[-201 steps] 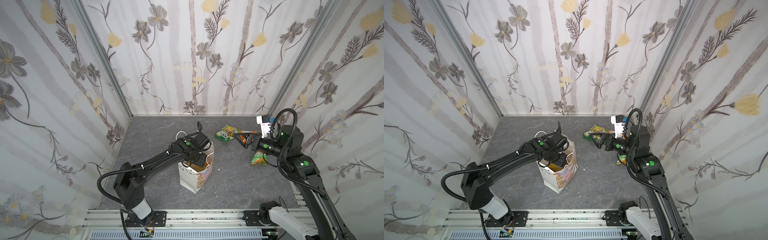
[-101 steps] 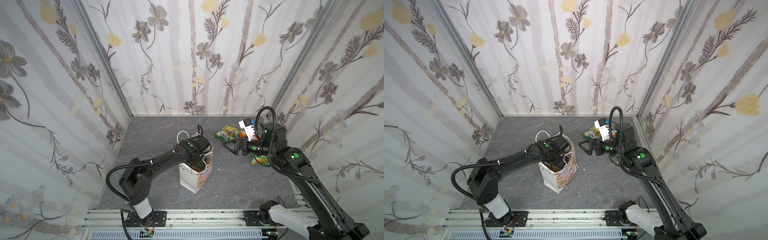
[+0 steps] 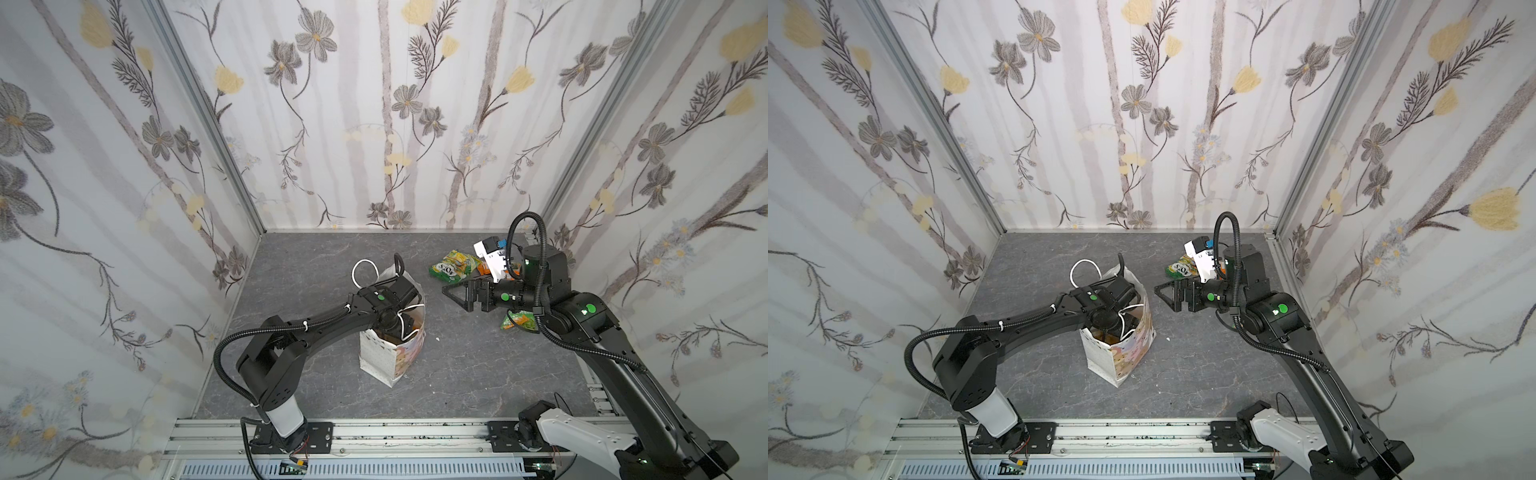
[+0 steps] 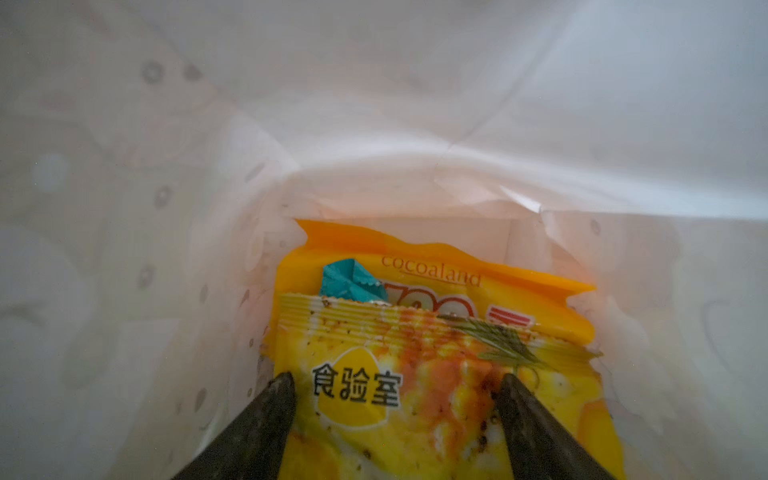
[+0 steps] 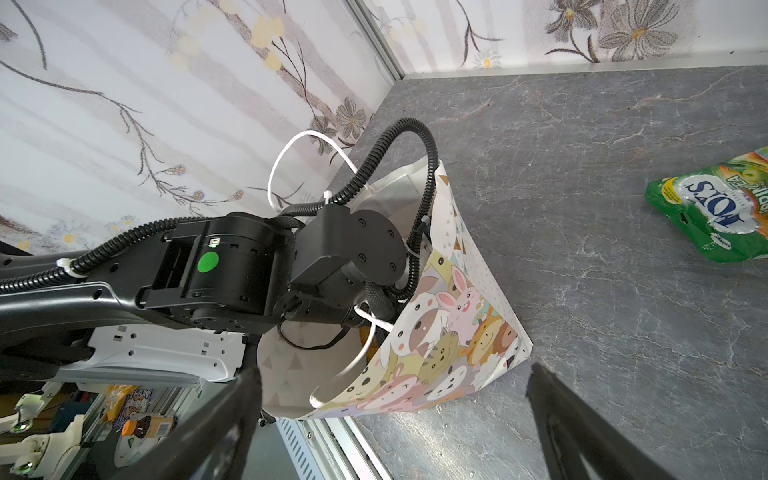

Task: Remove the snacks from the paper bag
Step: 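Push the left gripper down onto the yellow corn chip packet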

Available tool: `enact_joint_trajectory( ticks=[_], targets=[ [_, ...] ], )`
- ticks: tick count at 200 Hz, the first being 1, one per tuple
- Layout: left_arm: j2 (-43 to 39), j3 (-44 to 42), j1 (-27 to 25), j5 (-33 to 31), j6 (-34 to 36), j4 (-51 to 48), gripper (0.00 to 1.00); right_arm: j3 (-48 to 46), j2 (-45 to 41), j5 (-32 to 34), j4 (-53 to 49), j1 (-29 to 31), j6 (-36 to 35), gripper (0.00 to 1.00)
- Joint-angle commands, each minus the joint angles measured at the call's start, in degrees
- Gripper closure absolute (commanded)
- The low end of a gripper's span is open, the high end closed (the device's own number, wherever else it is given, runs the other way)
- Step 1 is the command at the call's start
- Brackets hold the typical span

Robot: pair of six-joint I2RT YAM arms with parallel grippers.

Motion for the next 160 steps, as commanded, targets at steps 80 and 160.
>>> enact_joint_trajectory(
  ticks=[80,160],
  targets=[
    [7.37,4.0,-0.7,3.36,0.76,-11.86,0.18,0.86,0.31,1.69,0.44,0.76,0.16,0.01],
    [9.53,4.34,-0.7,2.15,0.05,-12.81,0.53,0.89,0.59,2.23,0.64,0.85,0.25,0.01]
  ],
)
